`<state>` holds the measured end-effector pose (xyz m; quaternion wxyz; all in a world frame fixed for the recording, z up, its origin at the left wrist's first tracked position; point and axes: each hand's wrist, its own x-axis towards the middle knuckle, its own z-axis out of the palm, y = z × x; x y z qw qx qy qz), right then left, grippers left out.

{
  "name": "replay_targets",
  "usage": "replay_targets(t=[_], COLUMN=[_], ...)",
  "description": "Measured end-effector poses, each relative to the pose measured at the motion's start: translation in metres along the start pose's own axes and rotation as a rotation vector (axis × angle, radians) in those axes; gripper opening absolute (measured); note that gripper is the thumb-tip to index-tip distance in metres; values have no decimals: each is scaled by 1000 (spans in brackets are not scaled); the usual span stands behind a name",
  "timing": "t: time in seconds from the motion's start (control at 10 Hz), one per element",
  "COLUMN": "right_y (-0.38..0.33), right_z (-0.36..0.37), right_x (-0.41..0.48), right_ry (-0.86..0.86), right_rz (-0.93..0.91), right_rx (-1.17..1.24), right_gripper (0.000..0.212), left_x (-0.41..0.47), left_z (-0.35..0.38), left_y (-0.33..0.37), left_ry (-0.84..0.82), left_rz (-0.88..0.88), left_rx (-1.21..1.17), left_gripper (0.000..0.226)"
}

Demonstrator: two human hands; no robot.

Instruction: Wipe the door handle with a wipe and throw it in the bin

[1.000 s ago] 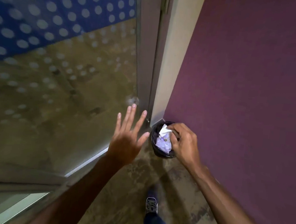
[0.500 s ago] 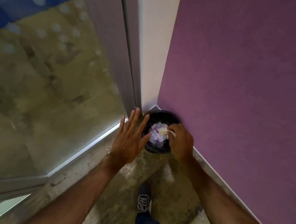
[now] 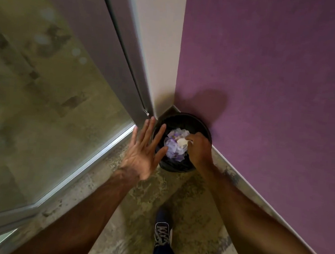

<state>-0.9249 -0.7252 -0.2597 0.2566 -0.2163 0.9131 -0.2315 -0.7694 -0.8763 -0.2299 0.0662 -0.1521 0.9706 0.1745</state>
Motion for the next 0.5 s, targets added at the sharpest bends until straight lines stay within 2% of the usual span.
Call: replay_targets(t=[0.2, 0.4, 0.5], right_y=[15, 27, 30], right_z=[25, 45, 49], right_x=[36, 62, 65], right_ry=[-39, -76, -47], right_rz=[30, 6, -18], right_rx=[33, 35, 22], right_gripper=[30, 32, 25], left_x=[25, 44, 52], left_z=[20, 47, 58], left_y=[-11, -24, -28], left_ry=[-31, -49, -65], left_rz=[13, 29, 28], left_rx=[-41, -30, 14], left_gripper=[75, 69, 66])
